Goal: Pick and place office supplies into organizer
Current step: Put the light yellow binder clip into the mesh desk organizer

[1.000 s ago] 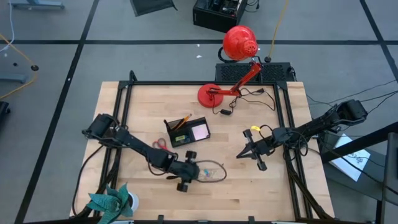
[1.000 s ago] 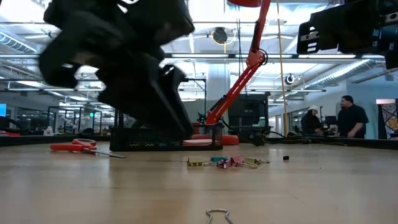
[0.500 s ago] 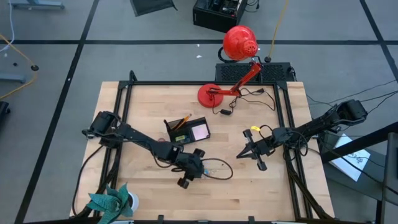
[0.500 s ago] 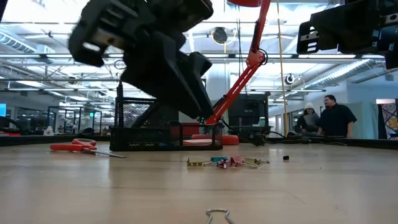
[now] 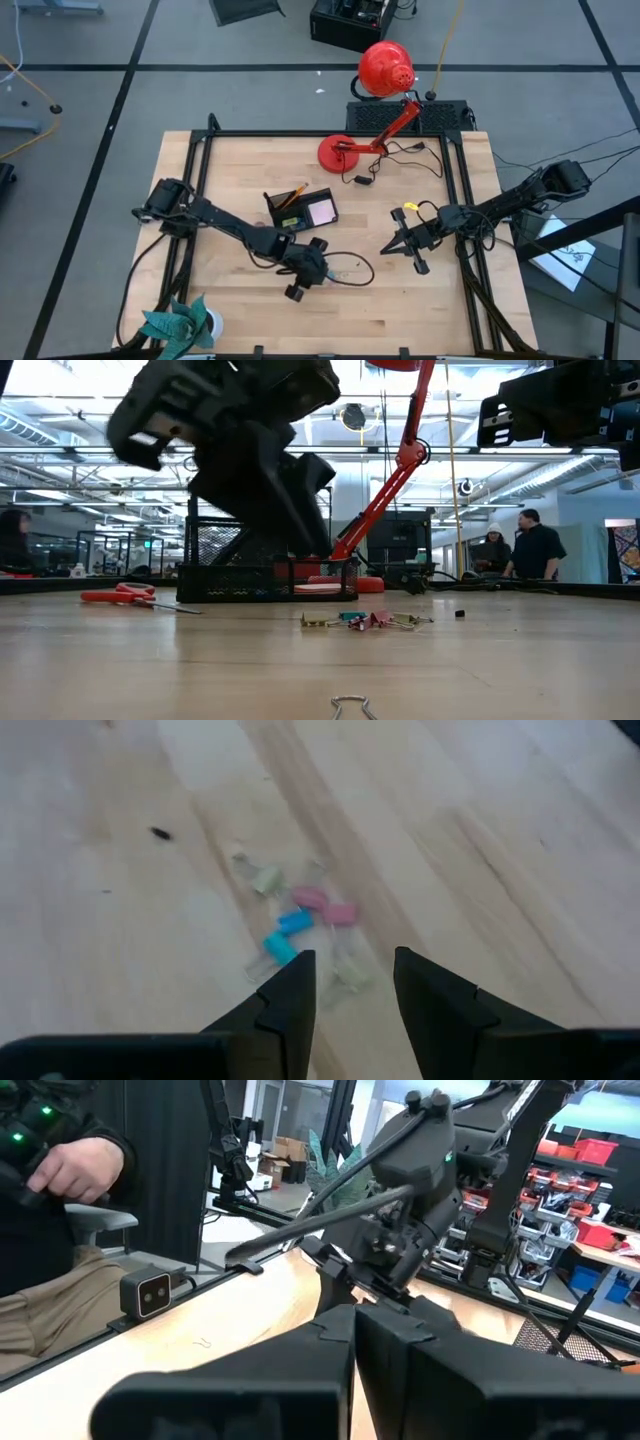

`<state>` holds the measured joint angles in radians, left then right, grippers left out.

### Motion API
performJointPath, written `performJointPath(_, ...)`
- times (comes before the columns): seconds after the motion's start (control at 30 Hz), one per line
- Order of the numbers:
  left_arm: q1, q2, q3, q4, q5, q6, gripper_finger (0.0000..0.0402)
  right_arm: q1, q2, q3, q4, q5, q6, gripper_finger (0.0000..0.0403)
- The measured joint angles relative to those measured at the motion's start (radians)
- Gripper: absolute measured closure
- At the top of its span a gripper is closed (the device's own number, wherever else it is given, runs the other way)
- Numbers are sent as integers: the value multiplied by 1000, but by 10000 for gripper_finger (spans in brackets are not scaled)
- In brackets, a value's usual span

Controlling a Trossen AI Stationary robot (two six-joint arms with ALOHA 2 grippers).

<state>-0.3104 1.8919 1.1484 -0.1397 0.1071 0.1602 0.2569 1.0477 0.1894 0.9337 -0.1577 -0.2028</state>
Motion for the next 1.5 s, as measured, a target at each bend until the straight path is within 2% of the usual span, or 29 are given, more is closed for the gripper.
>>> performJointPath(0.33, -17, 4, 0, 4, 17, -73, 261, 0, 0, 0, 1, 2, 0, 399)
performJointPath(0.77, -17, 143, 4, 103, -3, -87, 261, 0, 0, 0, 12, 3, 8, 399)
performJointPath(1.17, -14, 146, 3, 87, -19, -121, 263, 0, 0, 0, 12, 3, 7, 399)
performJointPath(1.3, -10, 147, 3, 84, -32, -138, 286, 0, 0, 0, 12, 3, 7, 399)
performJointPath(1.5, -9, 148, 2, 85, -59, -140, 350, 0, 0, 0, 12, 3, 7, 399)
